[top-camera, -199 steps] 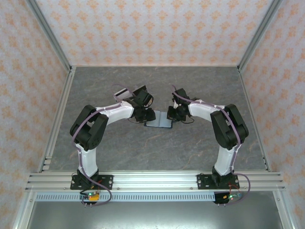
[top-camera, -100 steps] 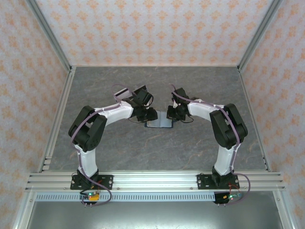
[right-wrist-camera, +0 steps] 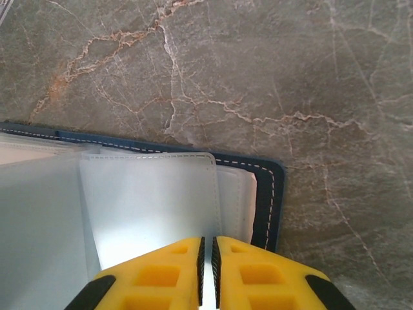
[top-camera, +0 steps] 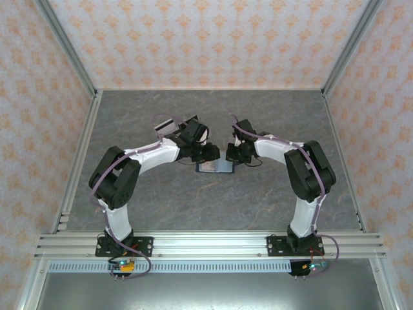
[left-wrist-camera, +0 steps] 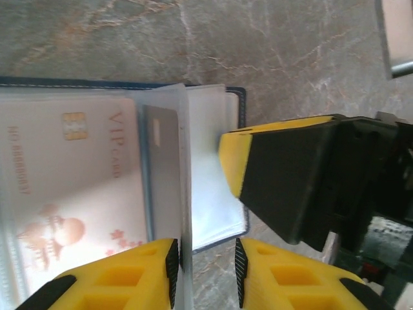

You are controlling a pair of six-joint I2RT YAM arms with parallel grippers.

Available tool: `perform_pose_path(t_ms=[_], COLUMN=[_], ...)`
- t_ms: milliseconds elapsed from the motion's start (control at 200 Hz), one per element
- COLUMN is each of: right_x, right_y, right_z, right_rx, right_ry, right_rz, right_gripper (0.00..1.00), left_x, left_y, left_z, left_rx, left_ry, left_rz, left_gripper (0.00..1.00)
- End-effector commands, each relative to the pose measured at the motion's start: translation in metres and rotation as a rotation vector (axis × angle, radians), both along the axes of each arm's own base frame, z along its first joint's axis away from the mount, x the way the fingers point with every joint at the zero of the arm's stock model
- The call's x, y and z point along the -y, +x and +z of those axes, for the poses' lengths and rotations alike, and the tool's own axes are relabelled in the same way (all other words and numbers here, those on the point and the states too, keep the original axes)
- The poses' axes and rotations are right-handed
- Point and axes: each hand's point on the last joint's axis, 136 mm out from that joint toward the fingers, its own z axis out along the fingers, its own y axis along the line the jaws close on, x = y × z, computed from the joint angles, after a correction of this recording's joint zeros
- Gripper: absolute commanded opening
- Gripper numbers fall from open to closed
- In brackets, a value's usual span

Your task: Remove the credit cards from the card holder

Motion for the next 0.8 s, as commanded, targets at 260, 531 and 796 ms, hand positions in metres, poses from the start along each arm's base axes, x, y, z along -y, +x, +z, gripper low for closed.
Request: perform_pose_path(t_ms=[260,531,796], right_x=[0.022,0.024,0.018], right_y=[-0.005,-0.005,-0.007], right_z=[0.039,0.055,0.07], right_rx=[0.188,0.264,0.323], right_ry=[-0.025,0.018,0.087], right_rz=[-0.058,-0.074,-0.059], right_gripper=[0.15,0.15,0.18], left_x=[0.027,0.022,0.022], left_y=[0.004,0.004,0.006], left_z=[-0.002,-0.001,0.01], left_rx=[-0.012,-0.005,0.011], left_ry=[-0.057,-0.039,-0.078], left_rz=[0.0,0.014,0.022], left_gripper=[0.3,0.33,0.47])
